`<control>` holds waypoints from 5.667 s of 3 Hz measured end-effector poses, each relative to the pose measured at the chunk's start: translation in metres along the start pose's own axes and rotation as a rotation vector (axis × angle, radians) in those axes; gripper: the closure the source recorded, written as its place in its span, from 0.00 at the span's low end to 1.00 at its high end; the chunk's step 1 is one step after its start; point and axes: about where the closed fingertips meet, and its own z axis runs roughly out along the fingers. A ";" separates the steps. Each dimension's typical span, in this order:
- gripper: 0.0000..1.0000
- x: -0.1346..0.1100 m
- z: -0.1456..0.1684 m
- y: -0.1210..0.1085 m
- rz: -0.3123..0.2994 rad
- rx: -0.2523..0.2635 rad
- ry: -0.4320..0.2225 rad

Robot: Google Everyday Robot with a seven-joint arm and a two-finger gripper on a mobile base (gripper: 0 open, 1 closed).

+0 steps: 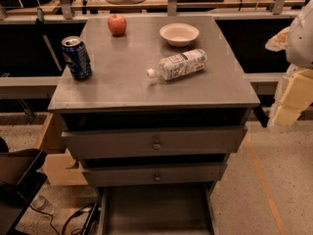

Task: Close bottom drawer

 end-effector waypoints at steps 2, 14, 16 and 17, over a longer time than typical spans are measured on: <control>0.00 0.033 0.026 0.016 0.074 -0.020 0.000; 0.00 0.165 0.478 0.296 -0.200 -0.187 -0.043; 0.18 0.159 0.560 0.324 -0.183 -0.252 -0.137; 0.40 0.140 0.594 0.332 -0.209 -0.273 -0.173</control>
Offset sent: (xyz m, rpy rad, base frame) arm -0.0326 -0.0532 -0.0816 0.0573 0.0814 -0.1436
